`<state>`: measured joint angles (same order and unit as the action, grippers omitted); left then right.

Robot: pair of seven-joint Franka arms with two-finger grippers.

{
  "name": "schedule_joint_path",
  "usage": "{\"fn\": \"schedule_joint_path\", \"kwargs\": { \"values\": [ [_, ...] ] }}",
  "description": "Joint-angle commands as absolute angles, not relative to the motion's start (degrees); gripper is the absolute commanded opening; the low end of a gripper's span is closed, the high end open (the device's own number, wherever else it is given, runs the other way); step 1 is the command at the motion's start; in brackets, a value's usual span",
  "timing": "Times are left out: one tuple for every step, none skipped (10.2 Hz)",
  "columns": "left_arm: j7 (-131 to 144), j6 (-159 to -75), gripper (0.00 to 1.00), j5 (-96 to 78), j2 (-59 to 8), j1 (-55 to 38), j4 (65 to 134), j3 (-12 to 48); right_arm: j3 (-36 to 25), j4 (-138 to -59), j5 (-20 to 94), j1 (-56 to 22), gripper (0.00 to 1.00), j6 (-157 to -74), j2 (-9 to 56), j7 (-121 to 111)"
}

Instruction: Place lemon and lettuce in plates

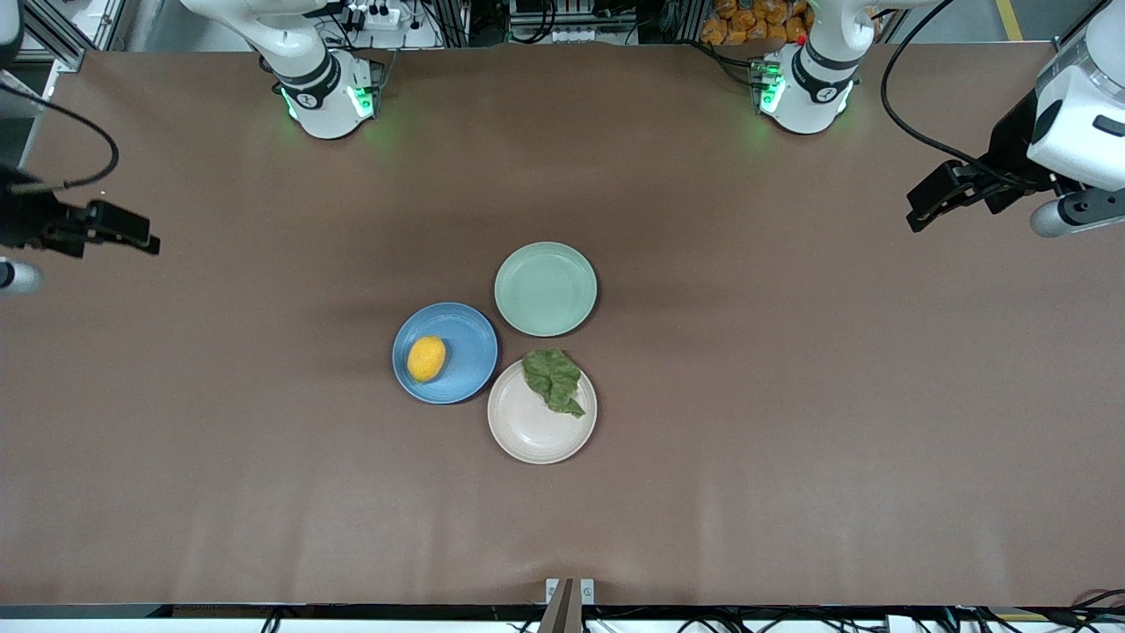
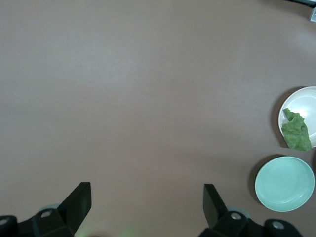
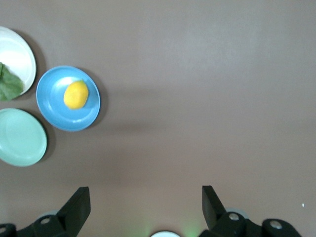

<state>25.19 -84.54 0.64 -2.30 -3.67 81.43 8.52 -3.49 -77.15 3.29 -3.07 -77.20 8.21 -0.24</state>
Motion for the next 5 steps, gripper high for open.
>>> {"fn": "schedule_joint_path", "kwargs": {
  "values": [
    [24.3,-83.3,1.00,-0.4,-0.2,-3.0,83.4,8.6,-1.4,-81.1,2.2,-3.0,1.00,-77.9,5.7,3.3],
    [22.8,-82.8,1.00,-0.4,0.5,-2.3,84.5,8.7,-0.9,-81.2,2.2,-3.0,1.00,-77.8,5.7,3.5],
    [22.7,-83.0,1.00,-0.6,1.3,-1.7,85.9,8.7,-0.3,-81.3,2.0,-3.0,1.00,-78.0,5.8,3.4],
    [22.5,-83.1,1.00,-1.4,1.3,-1.5,86.1,8.7,-0.2,-81.4,2.0,-3.0,1.00,-78.5,5.9,3.4],
    [22.2,-83.1,1.00,-1.7,1.4,-1.4,86.3,8.7,-0.2,-81.4,2.0,-3.0,1.00,-78.6,5.9,3.4]
  ]
}}
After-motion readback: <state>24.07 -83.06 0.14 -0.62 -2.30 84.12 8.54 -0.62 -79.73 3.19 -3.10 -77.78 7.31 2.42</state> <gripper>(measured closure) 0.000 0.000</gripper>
